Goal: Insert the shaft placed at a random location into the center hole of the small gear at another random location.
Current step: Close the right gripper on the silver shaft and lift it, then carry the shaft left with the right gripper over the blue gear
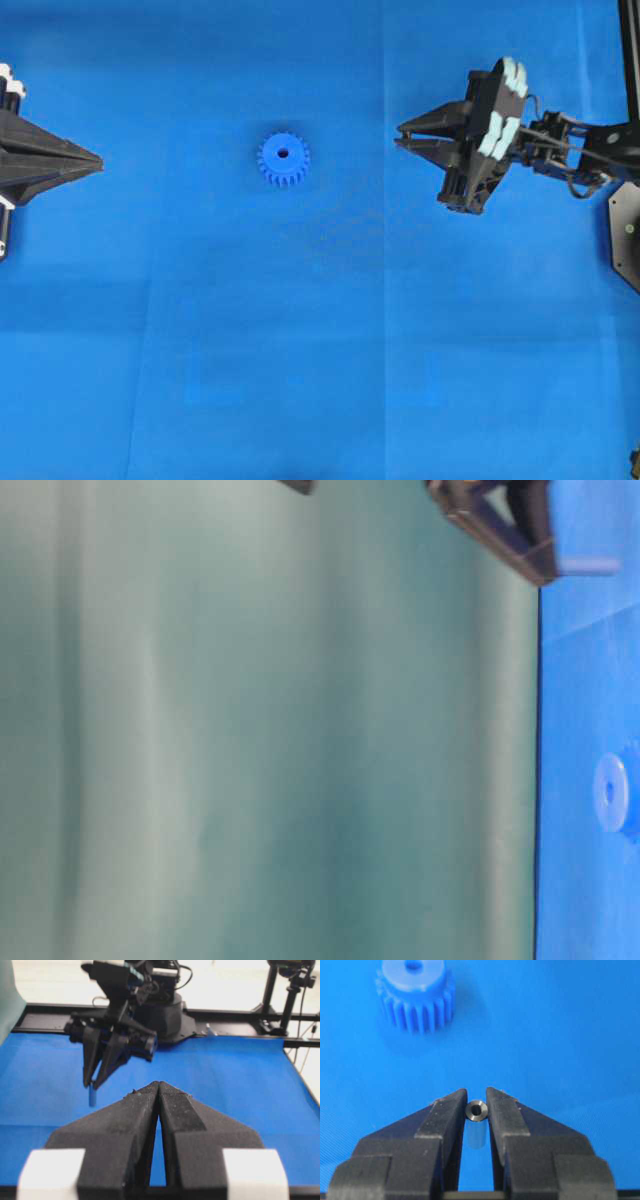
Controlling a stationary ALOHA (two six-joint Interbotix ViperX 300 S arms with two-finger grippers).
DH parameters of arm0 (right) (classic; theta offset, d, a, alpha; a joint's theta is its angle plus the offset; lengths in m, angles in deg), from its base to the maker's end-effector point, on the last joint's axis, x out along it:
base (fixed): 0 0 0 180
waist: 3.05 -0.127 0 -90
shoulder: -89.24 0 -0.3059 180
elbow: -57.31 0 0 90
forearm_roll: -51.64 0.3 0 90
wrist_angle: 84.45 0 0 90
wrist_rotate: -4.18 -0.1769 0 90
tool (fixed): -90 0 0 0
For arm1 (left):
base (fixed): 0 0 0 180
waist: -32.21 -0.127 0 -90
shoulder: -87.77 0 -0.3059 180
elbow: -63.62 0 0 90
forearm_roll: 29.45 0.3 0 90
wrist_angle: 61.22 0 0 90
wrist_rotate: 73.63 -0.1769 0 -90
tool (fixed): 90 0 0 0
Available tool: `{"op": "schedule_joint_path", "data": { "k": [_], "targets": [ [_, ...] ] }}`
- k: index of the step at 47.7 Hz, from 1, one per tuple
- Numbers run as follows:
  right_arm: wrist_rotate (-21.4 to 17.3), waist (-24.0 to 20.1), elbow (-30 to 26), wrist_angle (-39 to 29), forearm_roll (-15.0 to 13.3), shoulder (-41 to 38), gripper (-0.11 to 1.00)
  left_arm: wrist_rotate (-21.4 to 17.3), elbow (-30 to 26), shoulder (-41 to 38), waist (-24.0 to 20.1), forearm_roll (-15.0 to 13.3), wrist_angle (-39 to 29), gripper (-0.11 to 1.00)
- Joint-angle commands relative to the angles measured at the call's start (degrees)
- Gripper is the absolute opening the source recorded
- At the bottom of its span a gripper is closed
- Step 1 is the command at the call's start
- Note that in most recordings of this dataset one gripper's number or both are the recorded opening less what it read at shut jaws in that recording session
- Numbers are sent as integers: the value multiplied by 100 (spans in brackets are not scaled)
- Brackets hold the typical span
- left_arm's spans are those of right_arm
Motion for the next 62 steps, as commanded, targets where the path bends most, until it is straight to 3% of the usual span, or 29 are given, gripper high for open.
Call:
{"op": "schedule_joint_path", "data": {
  "k": [1, 13, 34, 62],
  "targets": [
    [35, 0, -158, -264, -9, 413, 4, 0, -62, -18, 9, -9, 35, 0],
    [176, -9, -387, -870, -9, 712, 4, 0, -62, -18, 9, 0, 9, 0],
    [158, -53, -615, -879, 0, 475, 4, 9, -62, -18, 9, 0, -18, 0],
    [185, -439, -2479, -1134, -18, -949, 4, 53, -62, -26, 9, 0, -26, 0]
  ]
}}
